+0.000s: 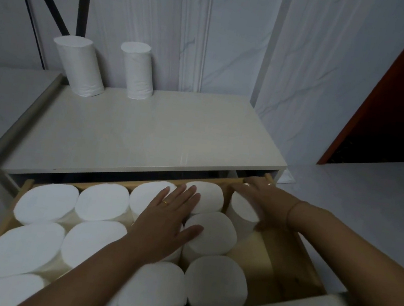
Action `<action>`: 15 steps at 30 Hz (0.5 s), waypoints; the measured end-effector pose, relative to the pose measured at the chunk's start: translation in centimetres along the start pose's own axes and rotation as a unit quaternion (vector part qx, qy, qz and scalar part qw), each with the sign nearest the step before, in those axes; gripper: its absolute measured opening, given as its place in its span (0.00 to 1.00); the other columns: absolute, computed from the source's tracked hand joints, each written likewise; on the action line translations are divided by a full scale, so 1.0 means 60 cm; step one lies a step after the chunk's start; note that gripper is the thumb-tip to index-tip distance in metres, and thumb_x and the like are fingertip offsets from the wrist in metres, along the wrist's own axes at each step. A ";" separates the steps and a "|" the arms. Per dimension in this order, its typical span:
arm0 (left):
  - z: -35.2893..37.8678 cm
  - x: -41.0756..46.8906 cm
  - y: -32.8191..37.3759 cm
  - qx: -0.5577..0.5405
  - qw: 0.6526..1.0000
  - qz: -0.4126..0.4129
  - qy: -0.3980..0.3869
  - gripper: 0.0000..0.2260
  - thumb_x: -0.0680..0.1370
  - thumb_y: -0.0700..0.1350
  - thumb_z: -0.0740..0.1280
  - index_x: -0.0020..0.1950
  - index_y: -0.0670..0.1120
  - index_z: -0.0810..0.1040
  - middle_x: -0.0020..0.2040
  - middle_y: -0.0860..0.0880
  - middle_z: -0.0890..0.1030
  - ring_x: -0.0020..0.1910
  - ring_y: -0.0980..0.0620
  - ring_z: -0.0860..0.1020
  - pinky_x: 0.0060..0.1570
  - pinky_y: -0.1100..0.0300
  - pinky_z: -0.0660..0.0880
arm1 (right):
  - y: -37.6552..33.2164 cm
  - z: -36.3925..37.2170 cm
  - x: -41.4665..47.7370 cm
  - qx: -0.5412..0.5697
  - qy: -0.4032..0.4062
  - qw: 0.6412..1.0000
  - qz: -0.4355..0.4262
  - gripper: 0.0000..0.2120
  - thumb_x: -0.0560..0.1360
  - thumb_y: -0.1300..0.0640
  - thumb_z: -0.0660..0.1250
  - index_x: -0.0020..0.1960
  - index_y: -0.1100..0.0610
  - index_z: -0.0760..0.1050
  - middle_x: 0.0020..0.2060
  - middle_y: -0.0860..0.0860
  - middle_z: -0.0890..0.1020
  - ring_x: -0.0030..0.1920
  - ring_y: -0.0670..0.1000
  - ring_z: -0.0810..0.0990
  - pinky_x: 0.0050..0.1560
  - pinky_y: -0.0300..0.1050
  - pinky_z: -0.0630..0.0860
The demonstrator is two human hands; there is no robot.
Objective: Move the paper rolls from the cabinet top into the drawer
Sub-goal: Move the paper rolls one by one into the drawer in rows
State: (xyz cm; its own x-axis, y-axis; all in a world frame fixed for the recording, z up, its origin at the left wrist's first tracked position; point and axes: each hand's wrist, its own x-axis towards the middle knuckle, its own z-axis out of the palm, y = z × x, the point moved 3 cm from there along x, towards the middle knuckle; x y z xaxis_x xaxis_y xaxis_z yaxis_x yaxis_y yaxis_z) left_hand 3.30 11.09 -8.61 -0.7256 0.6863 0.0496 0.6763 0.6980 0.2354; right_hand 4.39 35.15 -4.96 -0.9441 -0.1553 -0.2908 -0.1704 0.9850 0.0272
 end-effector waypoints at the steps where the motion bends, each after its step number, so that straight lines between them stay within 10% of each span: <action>1: 0.000 0.000 0.000 -0.001 1.000 0.000 0.002 0.34 0.73 0.68 0.39 0.77 0.55 0.47 0.77 0.56 0.45 0.76 0.58 0.42 0.75 0.54 0.41 | -0.001 0.000 0.003 -0.003 0.000 1.000 -0.001 0.49 0.62 0.48 0.77 0.73 0.44 0.49 0.72 0.54 0.57 0.69 0.58 0.60 0.64 0.57 0.71; 15: 0.004 0.000 -0.002 -0.003 1.000 0.013 0.015 0.36 0.73 0.69 0.37 0.77 0.54 0.48 0.78 0.55 0.46 0.74 0.59 0.40 0.74 0.56 0.39 | -0.012 0.039 0.008 0.107 0.168 0.973 0.118 0.49 0.58 0.38 0.76 0.71 0.50 0.56 0.62 0.54 0.66 0.61 0.56 0.67 0.57 0.53 0.75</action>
State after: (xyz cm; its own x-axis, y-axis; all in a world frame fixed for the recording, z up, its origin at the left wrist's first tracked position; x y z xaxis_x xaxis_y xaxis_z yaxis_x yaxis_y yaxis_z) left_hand 3.26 11.03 -8.88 -0.7121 0.6968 0.0855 0.6936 0.6794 0.2396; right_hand 4.71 34.53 -7.35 -0.9949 0.0970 0.0283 0.0915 0.9836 -0.1555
